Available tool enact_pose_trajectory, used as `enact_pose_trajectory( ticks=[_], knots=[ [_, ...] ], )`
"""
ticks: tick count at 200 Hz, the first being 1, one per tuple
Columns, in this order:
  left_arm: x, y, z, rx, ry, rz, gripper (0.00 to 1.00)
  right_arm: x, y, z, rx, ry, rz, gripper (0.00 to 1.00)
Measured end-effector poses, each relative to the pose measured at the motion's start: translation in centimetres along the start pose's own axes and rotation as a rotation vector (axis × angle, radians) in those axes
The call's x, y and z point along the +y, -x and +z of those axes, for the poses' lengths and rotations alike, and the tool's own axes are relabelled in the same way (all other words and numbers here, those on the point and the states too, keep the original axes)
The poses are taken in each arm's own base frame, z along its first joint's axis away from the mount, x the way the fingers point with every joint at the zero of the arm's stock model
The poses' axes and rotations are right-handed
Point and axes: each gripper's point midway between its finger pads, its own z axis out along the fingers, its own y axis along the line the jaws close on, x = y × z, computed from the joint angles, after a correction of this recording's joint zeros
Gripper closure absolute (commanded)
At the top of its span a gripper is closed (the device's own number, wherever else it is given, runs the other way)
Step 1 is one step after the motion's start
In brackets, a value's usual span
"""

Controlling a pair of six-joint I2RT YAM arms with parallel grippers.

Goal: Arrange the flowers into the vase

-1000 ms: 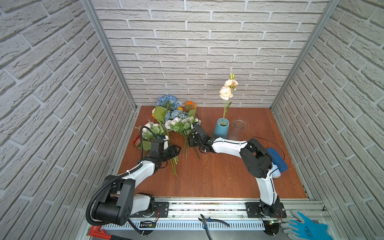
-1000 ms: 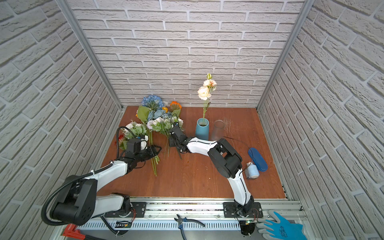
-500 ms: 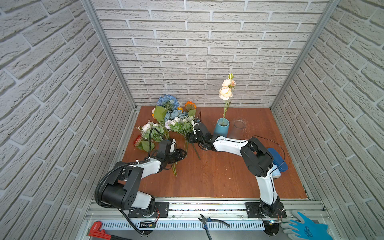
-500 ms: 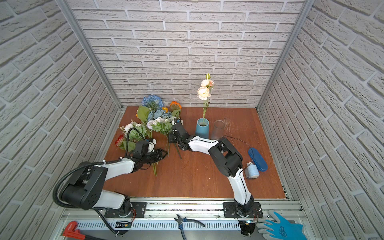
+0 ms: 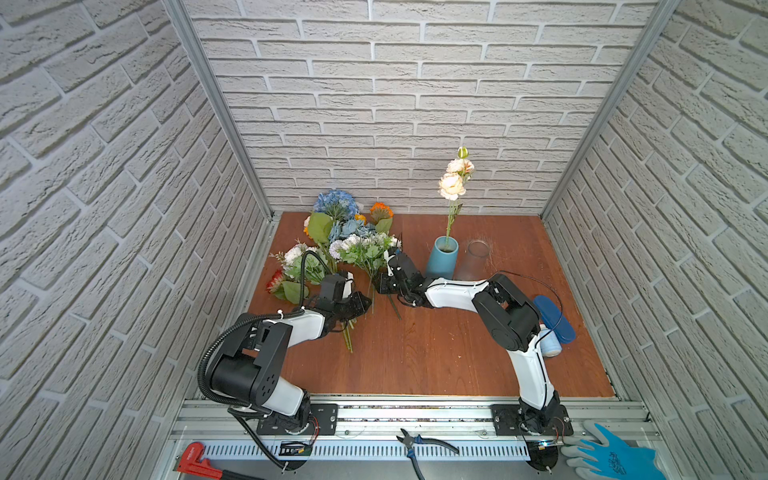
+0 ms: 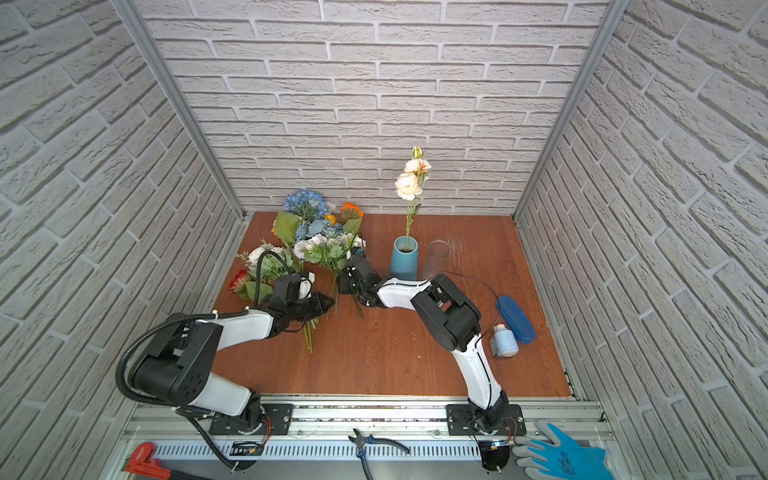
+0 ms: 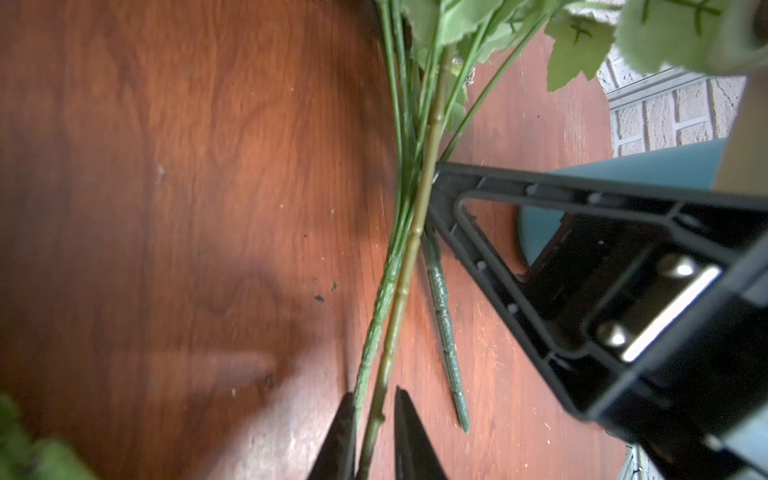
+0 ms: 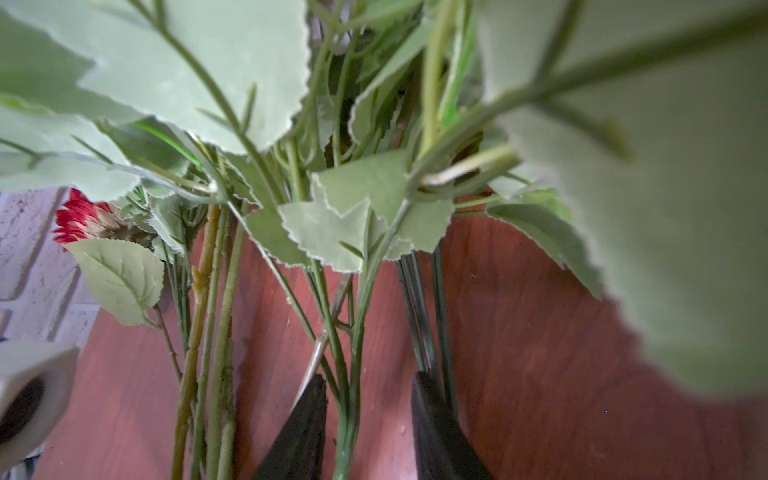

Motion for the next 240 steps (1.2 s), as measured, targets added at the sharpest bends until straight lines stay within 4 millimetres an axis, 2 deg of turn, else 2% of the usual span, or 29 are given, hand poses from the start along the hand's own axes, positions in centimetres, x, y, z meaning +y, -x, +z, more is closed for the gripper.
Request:
enact_pose_trajectory(
  ticks=[32,53,84,131,167,203,240],
  knots=[
    [0.0,0.0,0.0,-0.001,0.000,0.000,0.93,0.1,-0.3,0.7,0.001,0.023,0.022,0.66],
    [-0.1,0.1,0.0,-0.003,-0.002,0.001,0.94,-0.3,-1.2,1.5,0.020,0.029,0.035,0.66],
    [-0.4,0.5,0.0,-0.011,-0.008,0.005,0.96,0.2,-1.5,1.5,0.020,0.060,0.049,0.66],
    [-0.5,0.6,0.0,-0.010,-0.012,0.006,0.98,0.1,-2.2,1.5,0.035,0.067,0.071,0.87],
    [-0.6,0.7,-0.3,-0.014,-0.010,0.005,1.00,0.2,-2.1,1.5,0.034,0.067,0.076,0.92],
    [-1.8,2.9,-1.6,-0.068,-0.029,0.015,1.00,-0.2,-2.1,1.5,0.030,0.052,0.079,0.93],
    [-2.9,5.1,-4.1,-0.150,-0.041,0.040,1.00,-0.4,-1.9,1.6,0.018,0.039,0.092,0.93]
  ],
)
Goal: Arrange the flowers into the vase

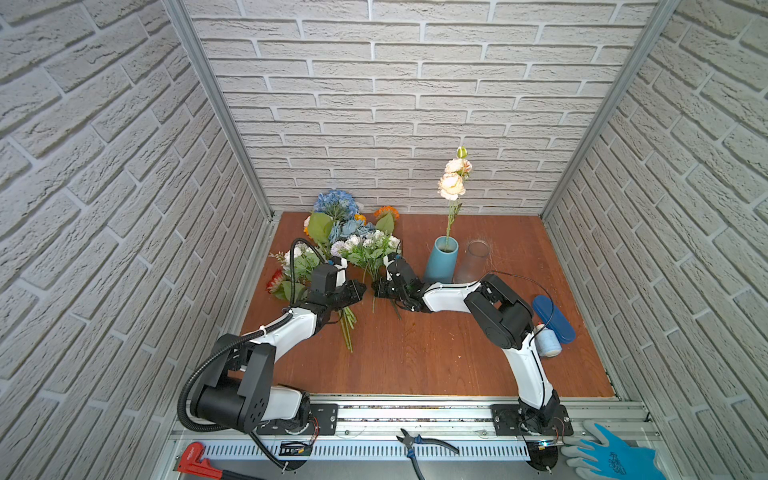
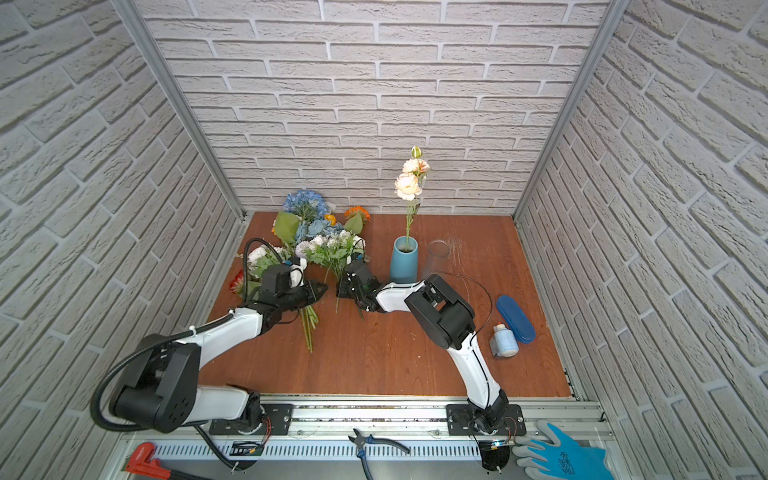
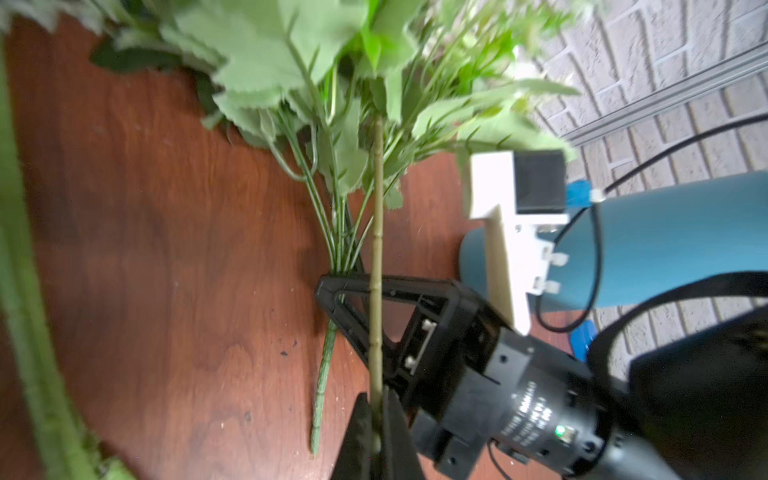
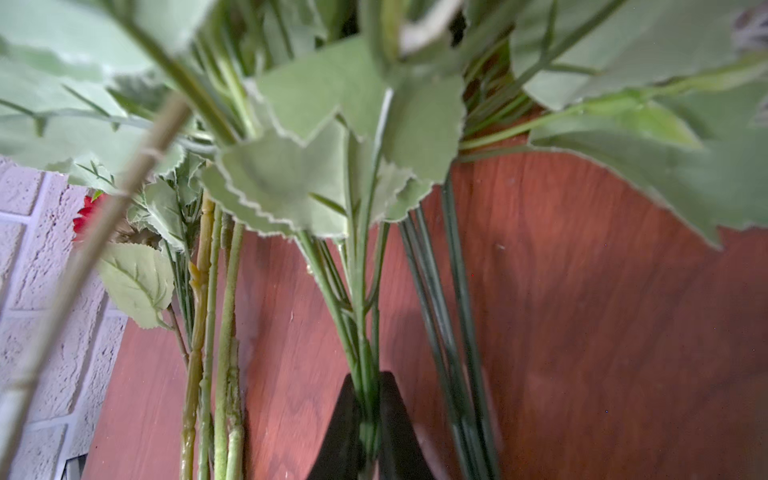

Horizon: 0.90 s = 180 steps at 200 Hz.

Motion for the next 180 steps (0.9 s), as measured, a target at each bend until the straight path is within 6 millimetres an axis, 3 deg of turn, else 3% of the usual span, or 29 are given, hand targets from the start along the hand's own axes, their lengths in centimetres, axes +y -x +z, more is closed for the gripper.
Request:
enact_pose_trajectory(
  ticks=[62,128,162,180],
  knots=[
    [-1.0,2.7,-2.6,-0.097,-0.010,0.015,1.00,-0.1,0.0,0.0,-0.003,-0.006,0.002,0.93],
    [-1.5,3.8,-4.4,-0.151,-0.003,0.030,1.00,-0.3,0.0,0.0,-0.004,-0.016,0.003,0.93],
    [-1.3,4.2,-4.4,-0.163,0.002,0.037,1.00,0.0,0.2,-0.5,-0.011,-0.002,-0.024,0.94],
    [-0.7,4.2,-3.2,-0.149,0.011,0.026,1.00,0.5,0.4,-1.1,-0.018,0.012,-0.054,0.94]
  ],
)
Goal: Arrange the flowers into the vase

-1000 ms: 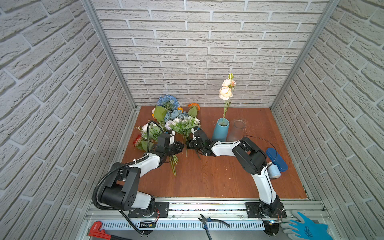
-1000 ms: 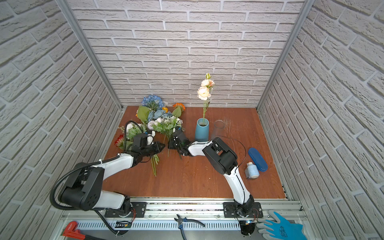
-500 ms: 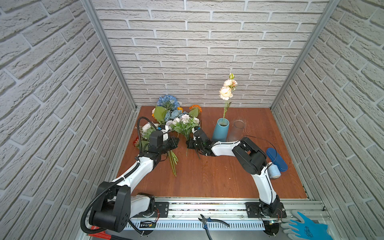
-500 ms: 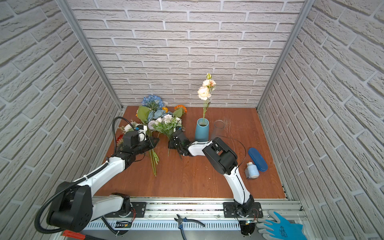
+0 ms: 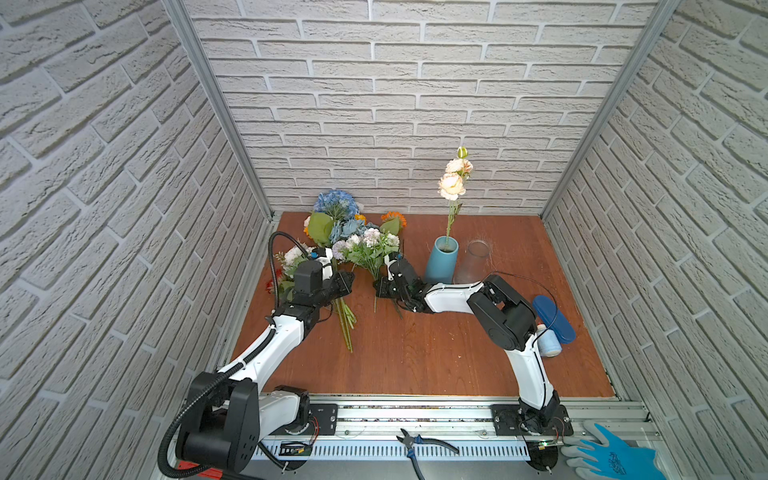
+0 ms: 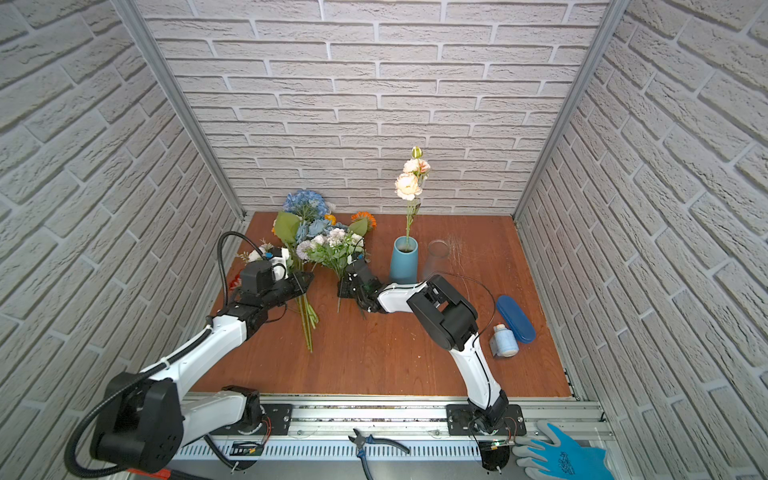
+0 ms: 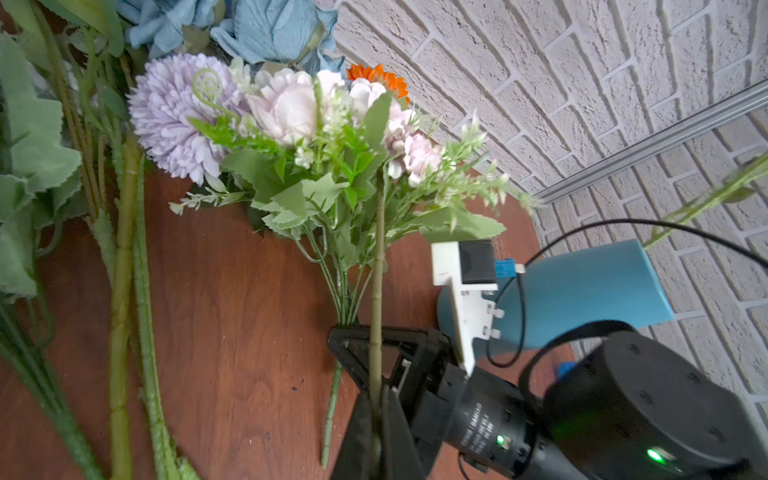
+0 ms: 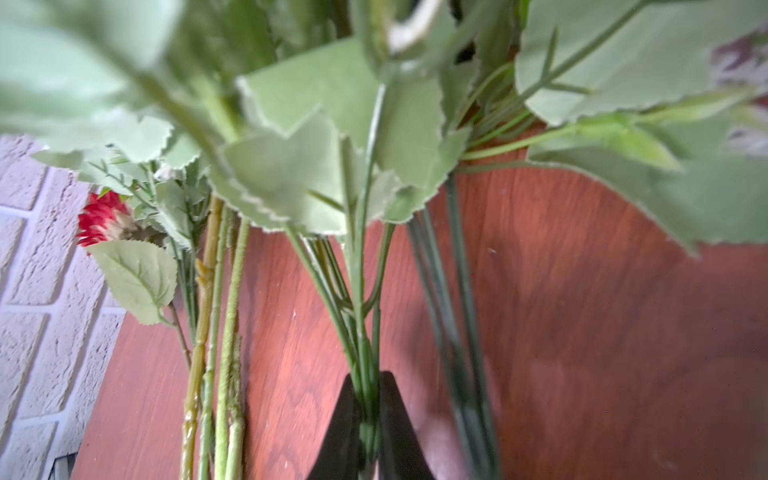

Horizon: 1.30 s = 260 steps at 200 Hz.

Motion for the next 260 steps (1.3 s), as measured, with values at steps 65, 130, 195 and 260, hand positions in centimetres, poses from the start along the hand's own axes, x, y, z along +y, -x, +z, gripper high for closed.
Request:
enact_pose_trajectory(
  ticks=[65,130,195,260],
  knots=[
    [0.9,1.1,4.4,0.002,-0.009,-0.044,1.00,2.1,-0.7,-0.8,0.017,0.049,-0.068,0.94],
    [-1.1,6.6,4.4,-0.145,-0.037,0.000,1.00,0.4,-2.9,-0.8,0.051,0.018,-0.065,0.94],
    [-0.8,7.5,4.0,-0.167,-0.030,0.000,1.00,0.3,-2.8,-0.8,0.042,0.008,-0.062,0.72],
    [-2.3,6.1,1.4,-0.165,-0.074,-0.010,1.00,0.3,-1.7,-1.9,0.027,-0.026,-0.067,0.43]
  ],
)
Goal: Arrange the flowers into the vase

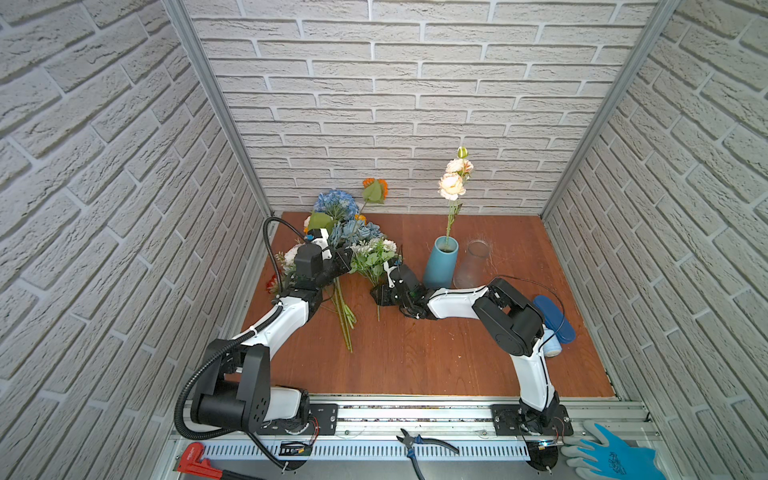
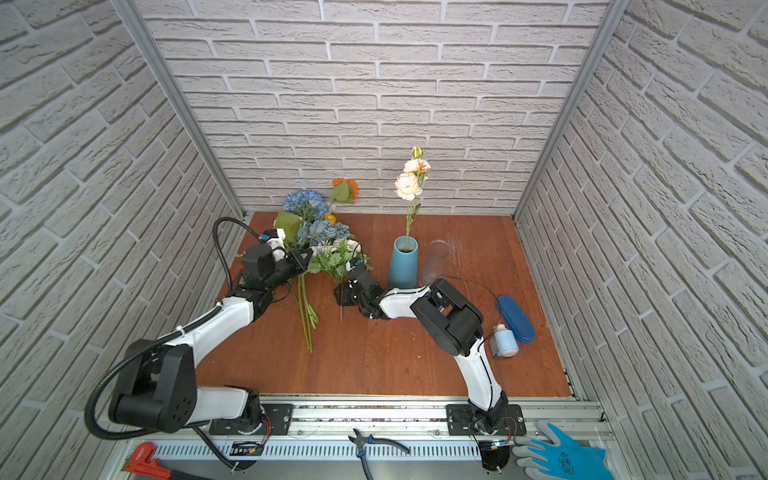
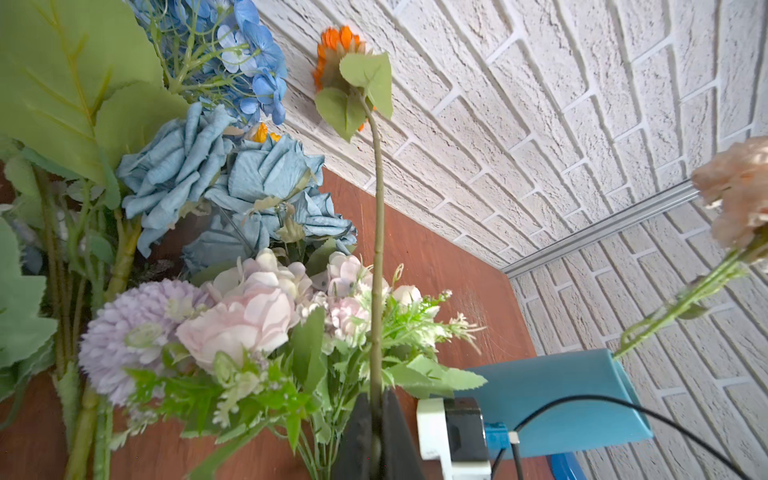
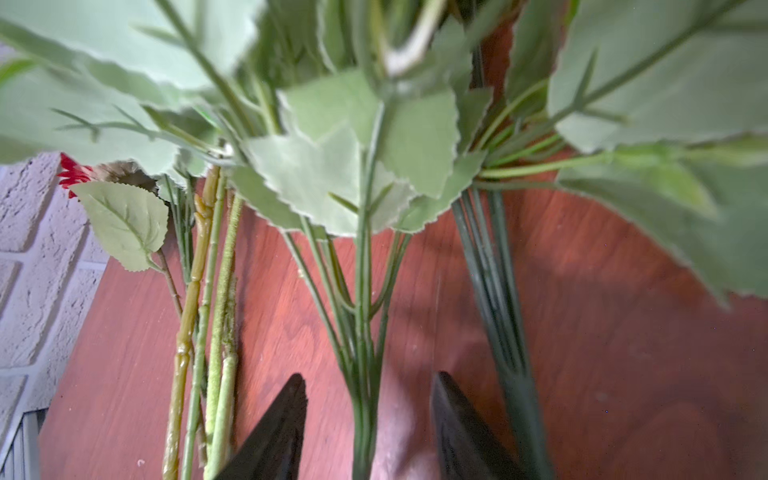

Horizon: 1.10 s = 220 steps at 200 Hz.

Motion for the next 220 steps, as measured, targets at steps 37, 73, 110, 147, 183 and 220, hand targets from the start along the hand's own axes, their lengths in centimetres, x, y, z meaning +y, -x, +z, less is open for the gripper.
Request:
enact_pose_trajectory(
  ticks=[37,73,110,147,183,220],
  knots=[
    [-1.6,-0.7,-1.7,-0.001,-0.034,0.012,1.00,2.8,3.6,-4.1,-0.078,0.051,-0.022,0.41],
    [-2.8,-2.3,-3.4,0.019,-0.055,0.025,1.00,5.8,6.9,-8.9,-0.153,0.113,-0.039,0.41],
    [-4.2,-3.9,-4.9,0.018,-0.070,0.055,1.00,7.1,8.8,-12.1,-0.177,0.132,-0.042,0.43],
    [-5.6,-5.3,-5.5,0.014,-0.091,0.082,1.00,7.4,12.1,-14.2,-0.224,0.137,-0.015,0.43],
    [-7.0,-8.1,-5.4,0.040,-0.120,0.120,1.00,7.0,14.9,-15.7,-0.269,0.143,0.012,0.45],
    [-8.0,-10.2,-5.6,0.043,-0.141,0.151,1.00,6.7,16.3,-16.7,-0.300,0.147,0.028,0.46]
  ],
)
